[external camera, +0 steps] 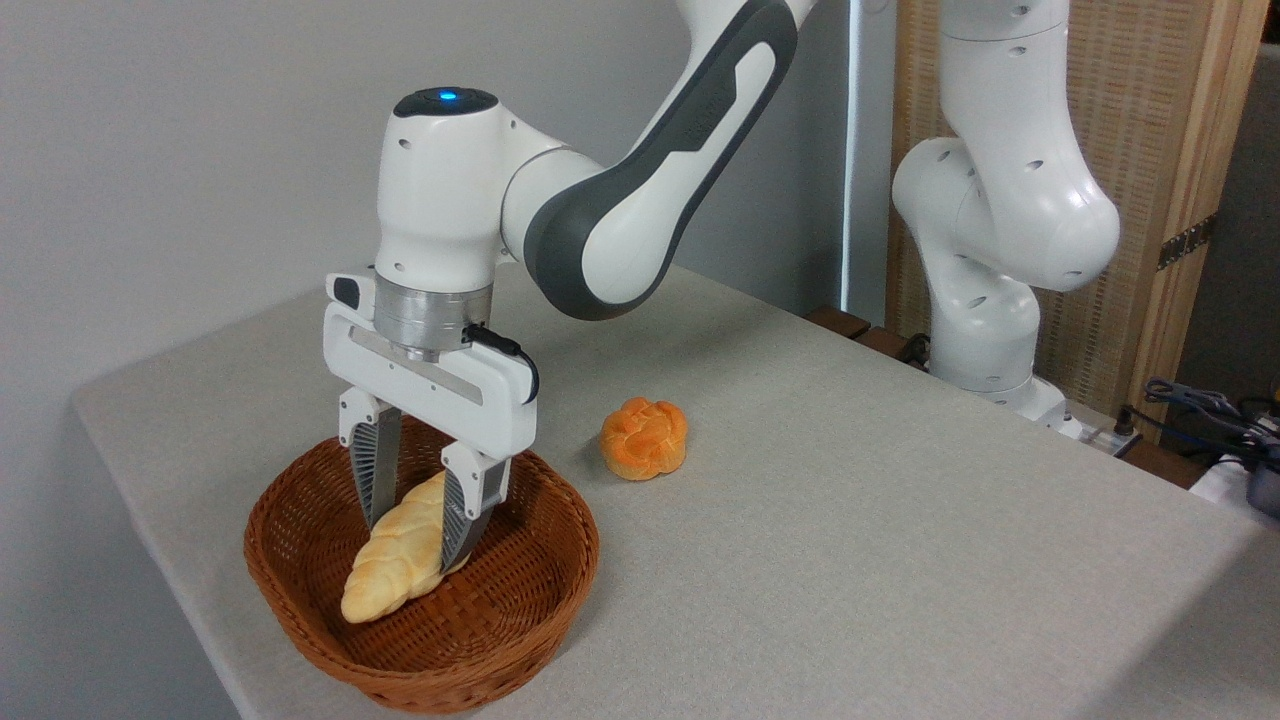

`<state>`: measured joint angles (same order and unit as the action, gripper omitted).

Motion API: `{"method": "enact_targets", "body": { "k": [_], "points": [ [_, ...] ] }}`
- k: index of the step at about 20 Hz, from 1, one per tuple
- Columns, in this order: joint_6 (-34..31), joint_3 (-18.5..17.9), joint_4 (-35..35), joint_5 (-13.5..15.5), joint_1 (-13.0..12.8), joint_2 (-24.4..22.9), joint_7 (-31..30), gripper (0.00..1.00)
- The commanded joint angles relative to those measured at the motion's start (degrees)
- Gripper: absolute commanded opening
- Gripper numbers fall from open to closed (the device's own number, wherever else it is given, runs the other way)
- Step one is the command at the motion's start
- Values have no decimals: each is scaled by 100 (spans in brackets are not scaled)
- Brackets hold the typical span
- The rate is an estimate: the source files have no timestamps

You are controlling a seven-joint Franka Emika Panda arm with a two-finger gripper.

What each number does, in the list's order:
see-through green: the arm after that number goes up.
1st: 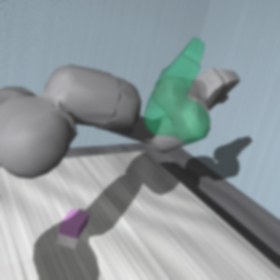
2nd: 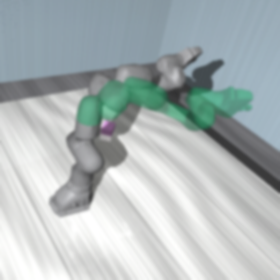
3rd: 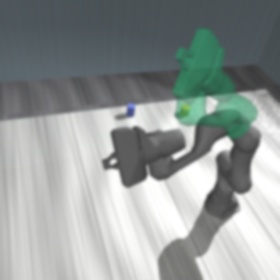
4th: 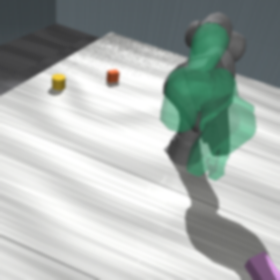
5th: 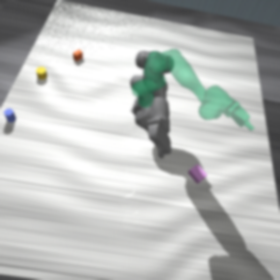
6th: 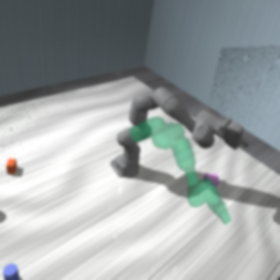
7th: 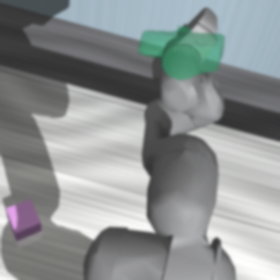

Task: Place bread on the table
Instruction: 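Lower the gripper into the basket and close it on the bread roll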

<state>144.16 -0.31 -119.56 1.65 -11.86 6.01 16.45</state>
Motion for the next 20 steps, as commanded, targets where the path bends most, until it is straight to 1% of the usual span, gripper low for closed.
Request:
{"method": "enact_targets", "body": {
  "k": [1, 10, 20],
  "points": [
    [86, 13, 21, -77, -9, 40, -54, 33],
    [86, -5, 38, -77, -1, 23, -63, 36],
    [86, -92, 118, 11, 61, -161, -150, 36]
  ]
}}
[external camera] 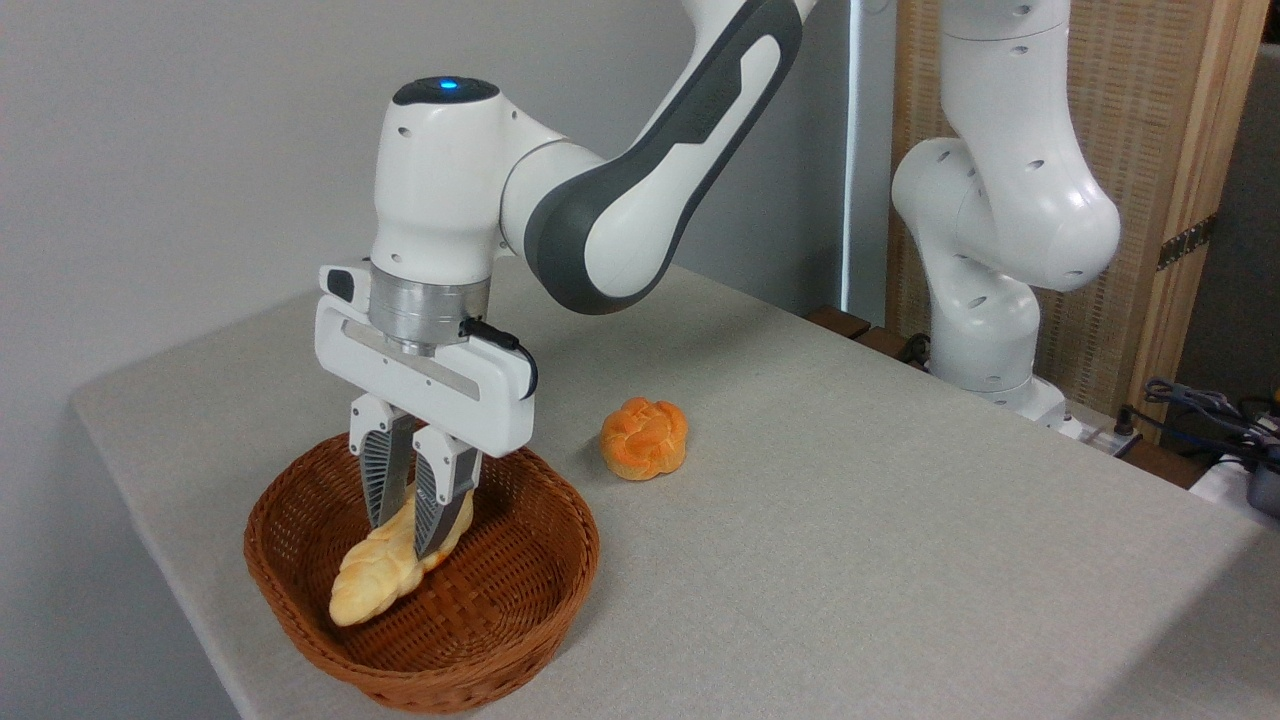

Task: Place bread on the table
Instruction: 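Lower the gripper into the basket and close it on the bread roll, then lift the braided bread roll out of the basket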

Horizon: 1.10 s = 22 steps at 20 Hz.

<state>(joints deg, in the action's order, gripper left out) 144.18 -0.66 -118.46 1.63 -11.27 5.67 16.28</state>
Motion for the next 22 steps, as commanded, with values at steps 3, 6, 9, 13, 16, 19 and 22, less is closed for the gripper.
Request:
{"method": "enact_targets", "body": {
  "k": [3, 6, 9, 13, 16, 19, 22],
  "points": [
    [58, -127, 7, 57, 2, -223, -134, 36],
    [23, -171, 7, 135, 11, -355, -134, 36],
    [-170, -233, 7, 259, 11, -487, -125, 37],
    [-697, -241, -10, 311, 11, -768, -98, 39],
    [-1338, -241, -37, 444, -7, -996, -19, 43],
    [-1725, -241, -194, 452, -33, -1330, 7, 45],
    [-2094, -241, -440, 453, -226, -1699, 191, 45]
  ]
}}
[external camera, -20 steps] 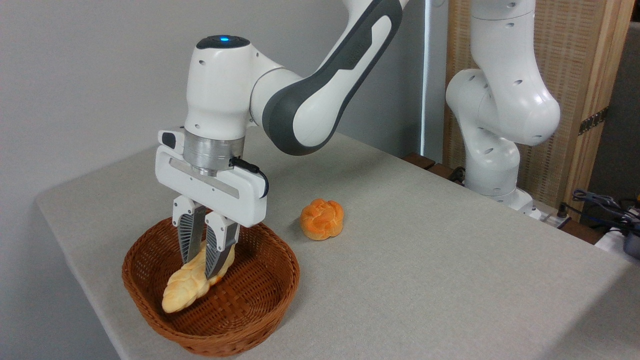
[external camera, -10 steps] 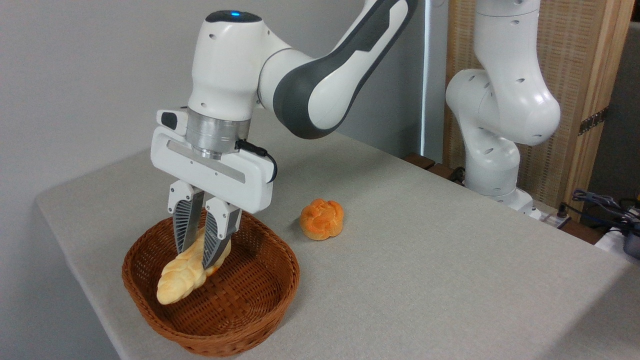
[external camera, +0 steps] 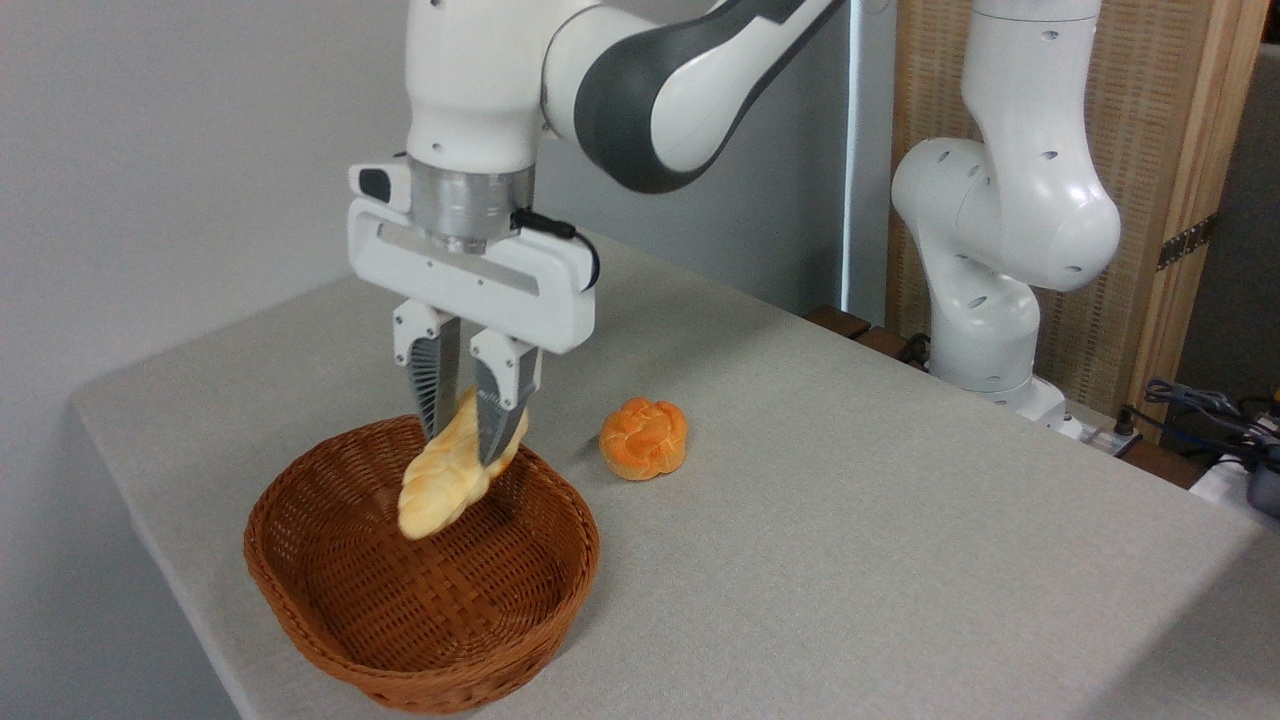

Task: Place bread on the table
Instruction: 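Lift the braided bread roll out of the basket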

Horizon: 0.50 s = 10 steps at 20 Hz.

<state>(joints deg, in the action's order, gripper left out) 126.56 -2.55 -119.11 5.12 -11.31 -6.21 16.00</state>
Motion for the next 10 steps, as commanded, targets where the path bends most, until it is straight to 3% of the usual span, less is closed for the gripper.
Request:
{"method": "enact_targets", "body": {
  "k": [1, 4, 6, 8, 10],
  "points": [
    [-473, -52, -445, 111, -275, -617, 263, 45],
    [-746, -52, -718, 103, -495, -968, 412, 46],
    [-1079, -52, -894, 103, -688, -1162, 623, 57],
    [-1309, -53, -1026, 103, -794, -1311, 799, 60],
    [-1449, -44, -1105, 94, -925, -1373, 931, 84]
  ]
}}
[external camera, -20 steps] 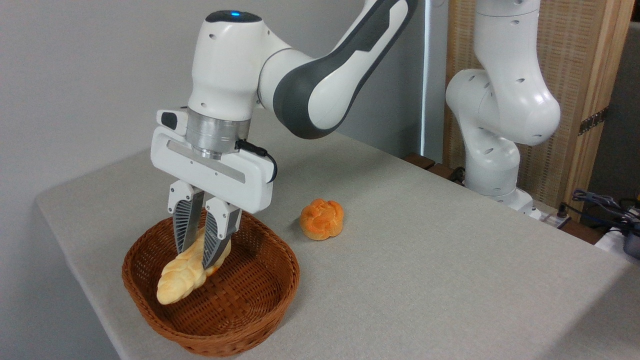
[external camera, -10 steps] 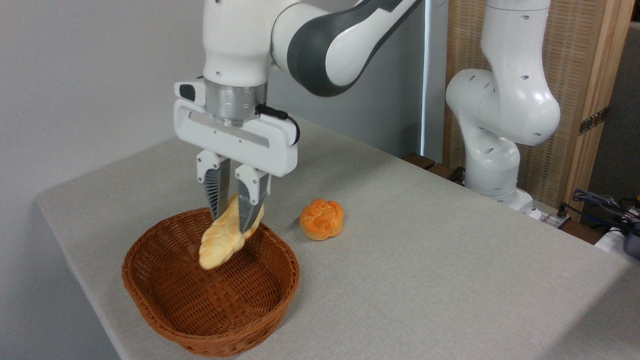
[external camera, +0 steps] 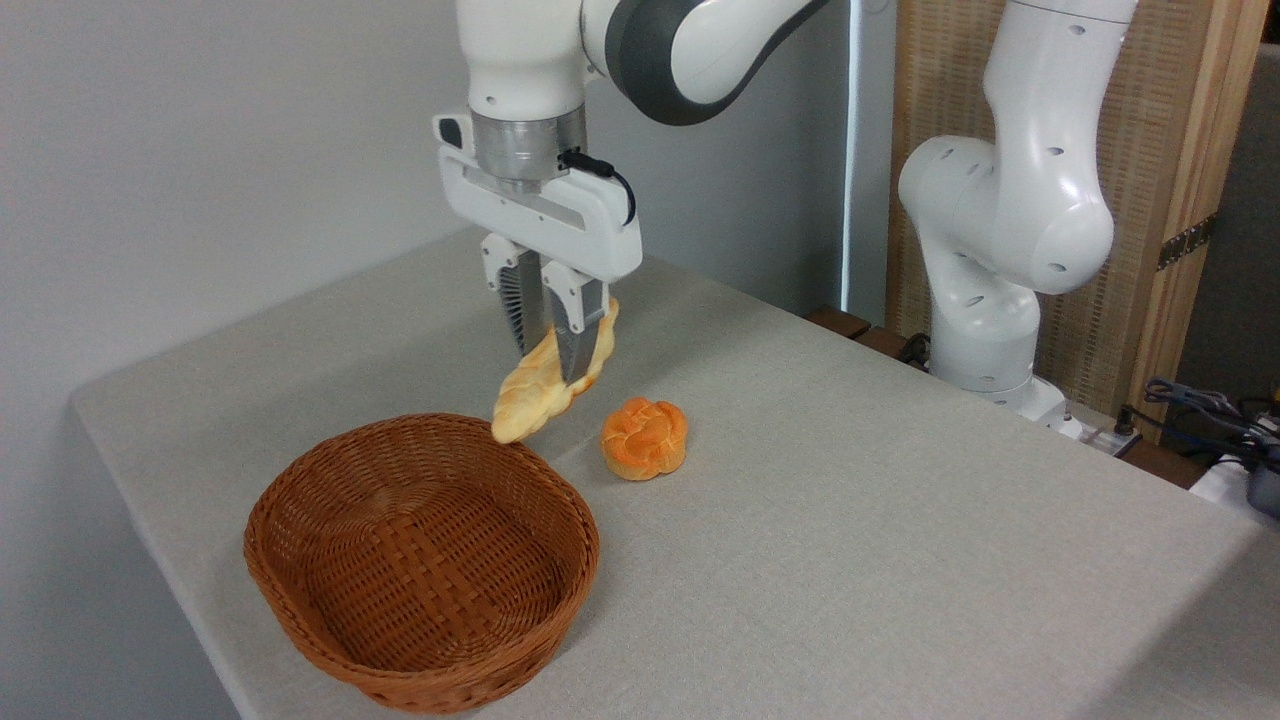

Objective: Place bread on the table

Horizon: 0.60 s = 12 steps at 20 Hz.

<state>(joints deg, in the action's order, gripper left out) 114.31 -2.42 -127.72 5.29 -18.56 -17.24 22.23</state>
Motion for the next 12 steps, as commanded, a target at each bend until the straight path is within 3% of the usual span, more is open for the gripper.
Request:
{"method": "enact_targets", "body": {
  "k": [1, 2, 12],
  "points": [
    [-303, -57, -262, 60, -279, -263, 386, 96],
    [-330, -57, -288, 34, -332, -263, 448, 100],
    [-225, -39, -306, 7, -412, -201, 484, 100]
  ]
}}
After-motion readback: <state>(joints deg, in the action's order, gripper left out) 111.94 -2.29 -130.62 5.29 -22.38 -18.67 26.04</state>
